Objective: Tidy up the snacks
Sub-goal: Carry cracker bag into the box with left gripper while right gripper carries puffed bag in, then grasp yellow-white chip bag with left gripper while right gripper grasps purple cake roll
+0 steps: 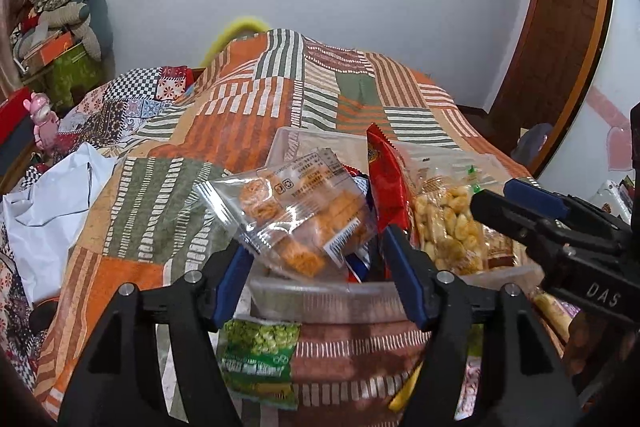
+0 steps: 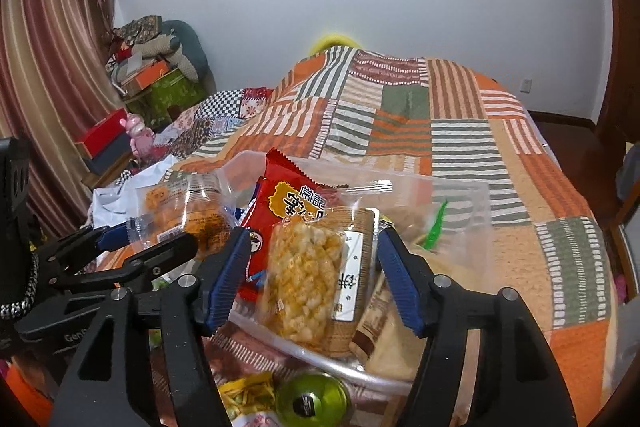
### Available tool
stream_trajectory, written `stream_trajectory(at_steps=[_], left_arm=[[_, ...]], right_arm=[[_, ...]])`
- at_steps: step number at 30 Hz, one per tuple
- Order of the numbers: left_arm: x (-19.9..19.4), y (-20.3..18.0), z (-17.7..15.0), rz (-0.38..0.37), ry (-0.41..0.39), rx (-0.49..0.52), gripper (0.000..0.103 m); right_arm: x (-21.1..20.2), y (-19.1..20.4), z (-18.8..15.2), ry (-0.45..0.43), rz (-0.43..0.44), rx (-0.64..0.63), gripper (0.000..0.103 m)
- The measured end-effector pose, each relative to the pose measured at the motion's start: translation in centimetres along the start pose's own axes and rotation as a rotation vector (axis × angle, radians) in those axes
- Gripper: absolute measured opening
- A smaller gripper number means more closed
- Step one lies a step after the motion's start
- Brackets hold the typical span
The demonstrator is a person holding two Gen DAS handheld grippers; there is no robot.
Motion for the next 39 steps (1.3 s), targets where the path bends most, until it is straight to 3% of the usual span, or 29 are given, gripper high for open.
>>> stream_trajectory(at_steps=[7, 22, 26, 39], left_arm=[[-2.6, 0.2, -0.8, 0.003, -0.016, 0.0, 0.074], [-6.3, -1.8, -4.9, -0.036, 0.036, 0.012, 0.08], [-6.2, -2.9, -6.1, -0.051, 0.066, 0.012, 0.08], [-2.2, -8.6, -9.0, -0.102, 0.185, 0.06, 0.08]], right_arm=[[-2.3, -0.5, -0.7, -0.013, -0.02, -0.012, 0.067], [-6.9, -2.7, -4.1, -0.001, -0.079, -0.03, 0.067], [-7.8, -3.9, -5.5, 0.002, -0.099, -0.02, 0.077], [-8.0, -7.5, -10.3, 0.092, -0.119, 0.018, 0.077]])
Point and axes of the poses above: each gripper's, at about its wrist camera, not at the fingertips, and x roughly the way its jaws point, y to its left, z to its top, the point moved 7 cm from there along x, roughly the way its jaws point, and after that the axes turned 5 degrees about -x, right-handed, at the moved point
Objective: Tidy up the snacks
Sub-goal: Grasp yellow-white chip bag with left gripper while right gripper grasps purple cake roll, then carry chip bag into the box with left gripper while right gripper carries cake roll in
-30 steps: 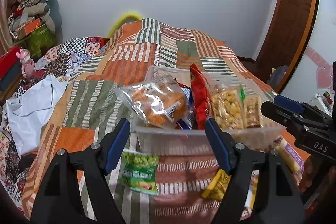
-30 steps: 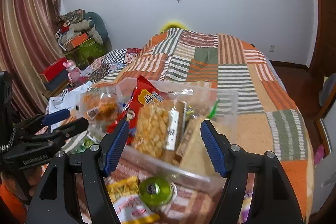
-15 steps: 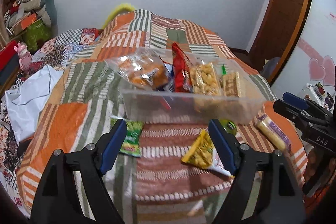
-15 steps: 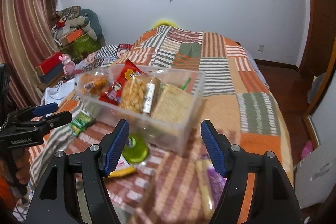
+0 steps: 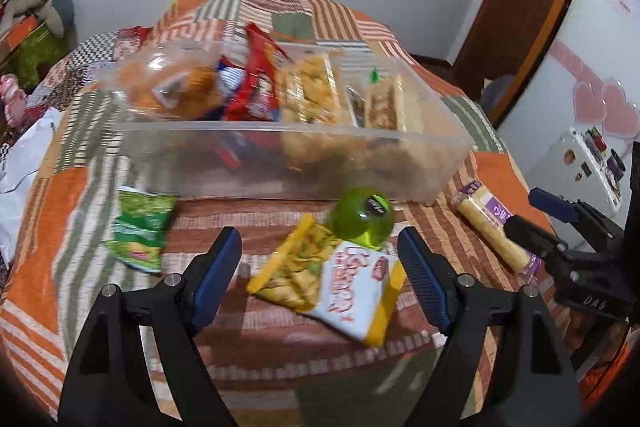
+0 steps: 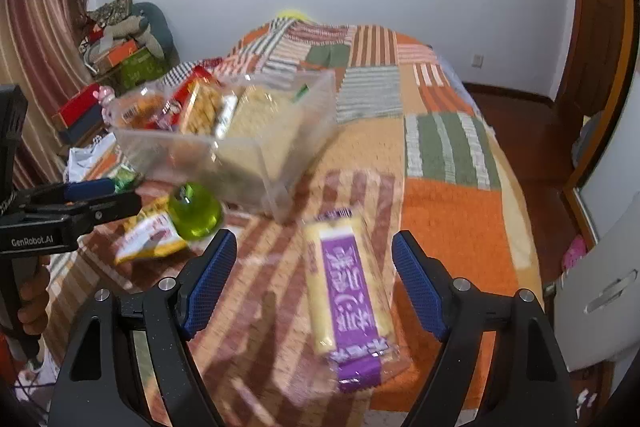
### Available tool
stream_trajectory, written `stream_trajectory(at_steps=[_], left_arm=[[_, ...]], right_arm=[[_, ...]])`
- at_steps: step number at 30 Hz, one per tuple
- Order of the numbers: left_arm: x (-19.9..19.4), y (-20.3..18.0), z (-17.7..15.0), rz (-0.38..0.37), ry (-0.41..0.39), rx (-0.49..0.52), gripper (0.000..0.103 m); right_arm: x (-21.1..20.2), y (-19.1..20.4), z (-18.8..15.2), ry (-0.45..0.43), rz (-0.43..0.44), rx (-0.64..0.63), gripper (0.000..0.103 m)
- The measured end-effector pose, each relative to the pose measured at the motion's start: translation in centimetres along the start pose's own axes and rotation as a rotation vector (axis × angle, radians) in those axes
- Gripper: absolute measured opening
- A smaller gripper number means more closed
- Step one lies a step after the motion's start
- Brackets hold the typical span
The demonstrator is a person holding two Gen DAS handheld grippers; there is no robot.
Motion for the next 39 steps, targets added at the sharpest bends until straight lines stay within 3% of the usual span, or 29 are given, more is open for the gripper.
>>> stream_trajectory(at_steps=[9, 17, 24, 27, 35, 39], left_arm=[[3.7, -0.3, -0.6, 0.041, 0.087, 0.005, 0.08], [2.0, 1.5, -2.1, 0.097, 0.057, 0.045, 0.08], [-0.1, 3.5, -3.1, 0.098, 0.047, 0.012, 0.08], [-1.0, 4.0, -3.4, 0.084, 0.046, -0.017, 0.08], [-1.3, 4.2, -4.0, 0.055, 0.064, -0.065, 0.081], [-0.3, 3.5, -3.8, 0.05, 0.07, -0.066, 0.087]], right_arm=[[0.8, -1.1, -1.0, 0.03, -0.003, 0.01, 0.077], [1.6, -1.4, -1.9, 0.074, 0.055, 0.044, 0.077], [1.7, -1.0, -2.4, 0.094, 0.082, 0.041, 0.059], [1.7, -0.7, -2.5, 0.104, 0.09, 0.023, 0.044], [2.0, 0.5, -2.2, 0.109, 0.097, -0.045, 0.043], [2.2, 1.1, -2.2, 0.112, 0.104, -0.062, 0.043]])
Point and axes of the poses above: each gripper's, at about its wrist camera, not at the fingertips, and x roughly the way its jaws point, y to its left, z to its top, the point moved 7 cm from there along x, roughly the way its jaws point, and after that the axes turned 5 degrees about -x, right-handed, at the moved point
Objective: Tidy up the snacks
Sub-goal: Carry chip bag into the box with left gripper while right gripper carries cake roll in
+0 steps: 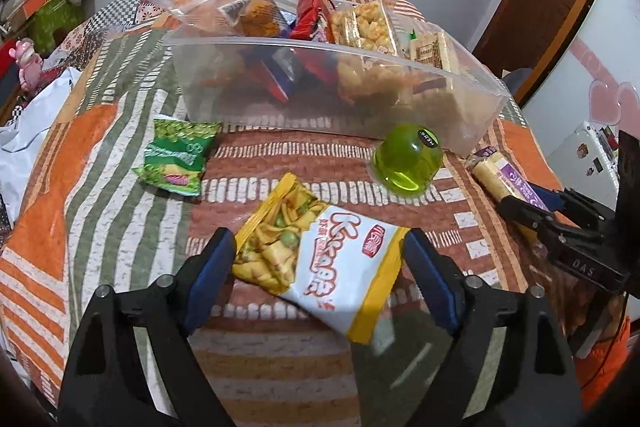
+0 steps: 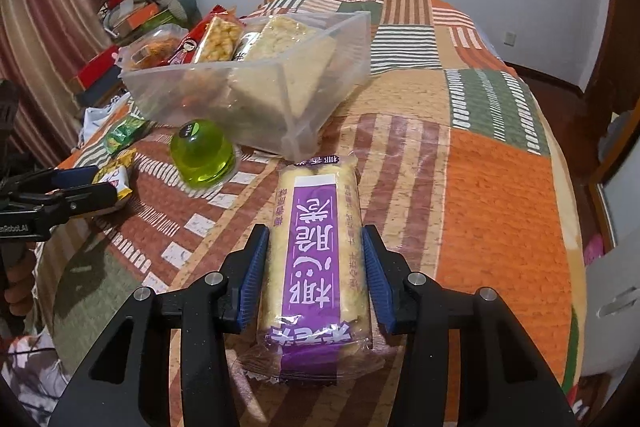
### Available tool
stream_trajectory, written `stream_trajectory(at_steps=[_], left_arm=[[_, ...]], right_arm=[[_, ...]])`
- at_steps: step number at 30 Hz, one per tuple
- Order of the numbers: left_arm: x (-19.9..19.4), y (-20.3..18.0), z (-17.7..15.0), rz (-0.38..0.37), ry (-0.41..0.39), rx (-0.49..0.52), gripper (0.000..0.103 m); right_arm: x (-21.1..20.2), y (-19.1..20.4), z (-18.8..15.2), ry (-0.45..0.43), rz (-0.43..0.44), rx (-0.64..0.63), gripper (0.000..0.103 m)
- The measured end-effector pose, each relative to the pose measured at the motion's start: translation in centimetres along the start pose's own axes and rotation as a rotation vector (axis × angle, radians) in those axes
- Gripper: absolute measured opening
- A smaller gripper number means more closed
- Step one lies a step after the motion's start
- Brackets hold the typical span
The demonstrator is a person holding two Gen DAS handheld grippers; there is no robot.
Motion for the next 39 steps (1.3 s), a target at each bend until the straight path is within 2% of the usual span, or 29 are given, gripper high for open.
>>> stream_trajectory(at_steps=[6, 9, 11, 12, 16, 25, 32, 39], left_arm=[[2.1, -1.1, -0.1, 0.013, 0.042, 0.044, 0.091], [2.5, -1.1, 0.1, 0.036, 0.026, 0.053, 0.091], [2.4, -0.7, 0.3, 0.032, 0.015, 0.034, 0.083], [2.2, -0.5, 0.5, 0.039, 0.006, 0.028, 0.072], [1.5, -0.6, 0.7, 0.029, -0.021, 0.059, 0.061], [-1.7, -1.5, 0.7, 0.031, -0.112, 0.11, 0.058], [-4.7, -1.5, 3.5, -0.007, -0.194, 0.091, 0.058], [-5.6, -2.6, 6.2, -0.025, -0.247, 0.089, 0.058]], right_arm=[[0.4, 0.4, -0.1, 0.016, -0.002, -0.02, 0.045], [0.5, 0.6, -0.1, 0.011, -0.006, -0.022, 0.043], [0.4, 0.6, -0.1, 0.004, 0.001, -0.01, 0.043], [0.4, 0.5, -0.1, 0.001, 0.002, -0.004, 0.043], [0.0, 0.4, -0.1, -0.016, -0.012, 0.005, 0.043], [-2.0, 0.4, 0.8, -0.082, -0.038, 0.032, 0.043], [-4.1, 0.9, 3.4, -0.165, -0.037, 0.037, 0.043], [-5.3, 1.6, 6.8, -0.257, -0.046, 0.027, 0.043]])
Point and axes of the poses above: each gripper's, at about its wrist camera, not at the fingertips, and x roughly the way its jaws point, y to its left, z to its top, the point moved 7 cm from there along x, roughly the way its jaws point, and after that the axes turned 5 degrees about -x, right-handed, at the moved point
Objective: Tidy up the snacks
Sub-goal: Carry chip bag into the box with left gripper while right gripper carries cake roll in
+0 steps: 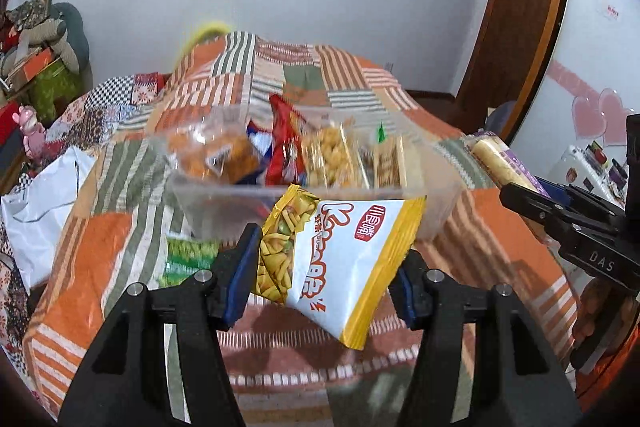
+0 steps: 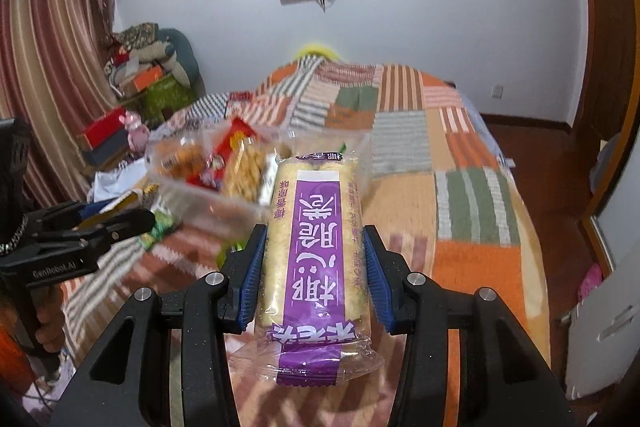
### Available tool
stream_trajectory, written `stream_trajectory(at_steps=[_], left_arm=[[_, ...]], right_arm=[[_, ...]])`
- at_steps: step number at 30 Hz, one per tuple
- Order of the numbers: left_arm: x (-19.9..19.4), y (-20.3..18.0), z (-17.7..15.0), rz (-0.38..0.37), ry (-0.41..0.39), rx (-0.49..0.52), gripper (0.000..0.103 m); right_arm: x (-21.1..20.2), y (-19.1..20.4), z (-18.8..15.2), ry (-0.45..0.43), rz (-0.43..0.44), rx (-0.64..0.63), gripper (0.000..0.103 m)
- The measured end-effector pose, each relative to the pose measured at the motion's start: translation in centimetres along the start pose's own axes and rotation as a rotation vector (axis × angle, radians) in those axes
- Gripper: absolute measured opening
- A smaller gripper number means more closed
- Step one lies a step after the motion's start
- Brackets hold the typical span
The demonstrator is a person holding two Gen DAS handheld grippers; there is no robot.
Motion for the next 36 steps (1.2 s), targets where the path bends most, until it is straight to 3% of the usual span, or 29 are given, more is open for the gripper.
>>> stream_trajectory(at_steps=[17, 32, 36], left_arm=[[2.7, -0.2, 5.9, 0.03, -0.061, -0.012, 0.058], [8.2, 0.4, 8.5, 0.04, -0.008, -0.065, 0.058], [9.2, 0.6, 9.2, 0.076, -0.03, -0.048, 0.058]], right_arm=[[2.7, 1.3, 5.2, -0.084, 0.003, 0.009, 0.043], [7.1, 1.6, 5.8, -0.01, 0.013, 0.005, 0.043], [8.2, 1.4, 5.4, 0.023, 0.005, -0.006, 0.043]])
Point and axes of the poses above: each gripper's, at about its wrist camera, not at the fingertips, and x roughly the way its jaws point, y to its left, z to its top, the point moved 7 cm from there along x, roughly the way its jaws point, and after that the axes turned 5 degrees about -x, right-handed, at the moved point
